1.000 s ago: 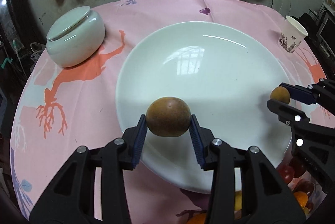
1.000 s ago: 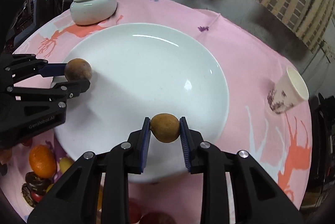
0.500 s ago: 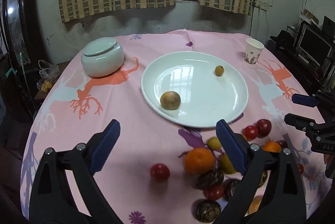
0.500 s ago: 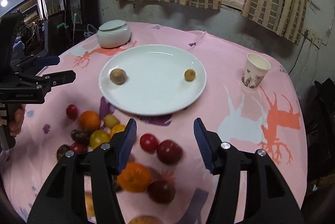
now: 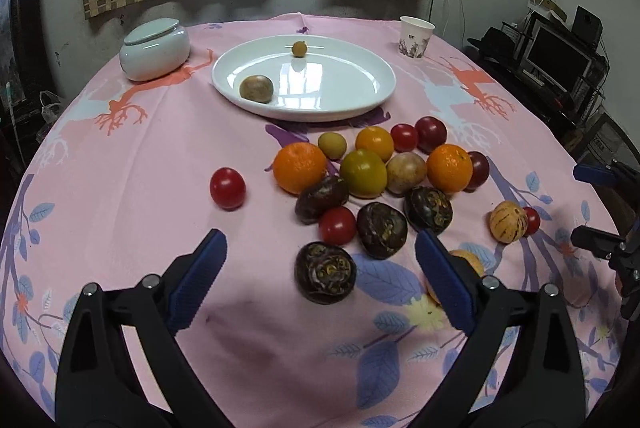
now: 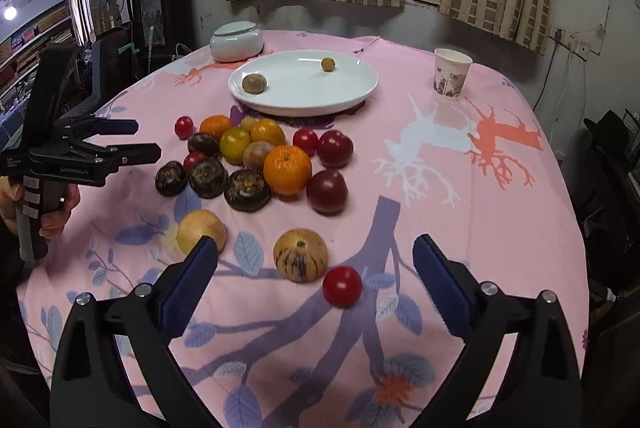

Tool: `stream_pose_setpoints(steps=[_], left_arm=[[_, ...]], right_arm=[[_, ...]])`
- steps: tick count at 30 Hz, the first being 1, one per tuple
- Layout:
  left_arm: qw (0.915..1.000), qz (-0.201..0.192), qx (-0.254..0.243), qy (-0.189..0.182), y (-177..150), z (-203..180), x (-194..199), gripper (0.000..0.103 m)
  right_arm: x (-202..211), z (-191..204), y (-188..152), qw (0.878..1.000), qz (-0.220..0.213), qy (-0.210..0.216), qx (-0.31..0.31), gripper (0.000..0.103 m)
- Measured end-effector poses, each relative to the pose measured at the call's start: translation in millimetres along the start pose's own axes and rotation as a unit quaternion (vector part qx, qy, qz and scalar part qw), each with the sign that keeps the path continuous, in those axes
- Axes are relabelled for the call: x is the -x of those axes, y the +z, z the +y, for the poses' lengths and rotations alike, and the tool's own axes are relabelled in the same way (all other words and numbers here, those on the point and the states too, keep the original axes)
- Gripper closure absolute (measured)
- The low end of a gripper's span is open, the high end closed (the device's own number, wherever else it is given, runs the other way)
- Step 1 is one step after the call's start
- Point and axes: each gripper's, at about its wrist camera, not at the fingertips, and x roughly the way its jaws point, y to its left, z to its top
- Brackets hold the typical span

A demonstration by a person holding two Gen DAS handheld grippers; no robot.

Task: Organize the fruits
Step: 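Grasp the striped fruit with the right tool while the left tool grasps the yellow grapefruit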

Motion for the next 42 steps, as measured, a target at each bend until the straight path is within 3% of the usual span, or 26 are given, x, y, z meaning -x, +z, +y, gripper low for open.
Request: stream_pose_setpoints(steps=[5, 8, 12, 14, 21, 25, 32, 35, 39, 42], left_arm=[[0.9997, 0.016, -0.012, -0.017, -9, 2, -10, 0.006], [0.9996, 0.017, 0.007, -0.023, -9, 11, -12, 0.006], [0.9984, 0.026, 0.038, -0.035, -7, 22, -15, 0.006], [0.9978, 0.028, 0.045, -0.040, -7, 25, -16, 0.006], [0.9980, 0.043, 0.028, -0.037, -10, 17, -21, 0.006], [0.9986, 0.043, 0.008, -0.030, -12, 10, -20, 0.006], [0.9974, 0.012, -0.054, -0.046, -16, -25, 1, 0.006], [0.9944, 0.014, -0.087, -0.058, -23, -51, 8, 0.006], [0.9878, 0.031, -0.146, -0.043, -34, -88, 1, 0.006], [0.9859, 0.052, -0.156, -0.032, -34, -102, -11, 0.006]], right_arm=[[-18, 13, -18, 0.999, 0.036, -0.012, 0.022, 0.005], [-26, 24, -16, 0.998, 0.041, -0.007, 0.043, 0.007], [-46, 33, -4, 0.995, 0.062, -0.016, 0.075, 0.028], [-57, 29, -2, 0.994, 0.076, -0.020, 0.074, 0.031], [-77, 23, 1, 0.993, 0.093, -0.011, 0.068, 0.059], [-80, 16, 2, 0.995, 0.081, 0.001, 0.053, 0.060], [-71, 6, 6, 0.997, 0.061, 0.026, 0.029, 0.061], [-55, 3, 10, 0.998, 0.037, 0.040, 0.021, 0.061], [-43, 2, 13, 0.998, 0.018, 0.052, 0.016, 0.061], [-36, 2, 14, 0.998, 0.009, 0.057, 0.013, 0.061]])
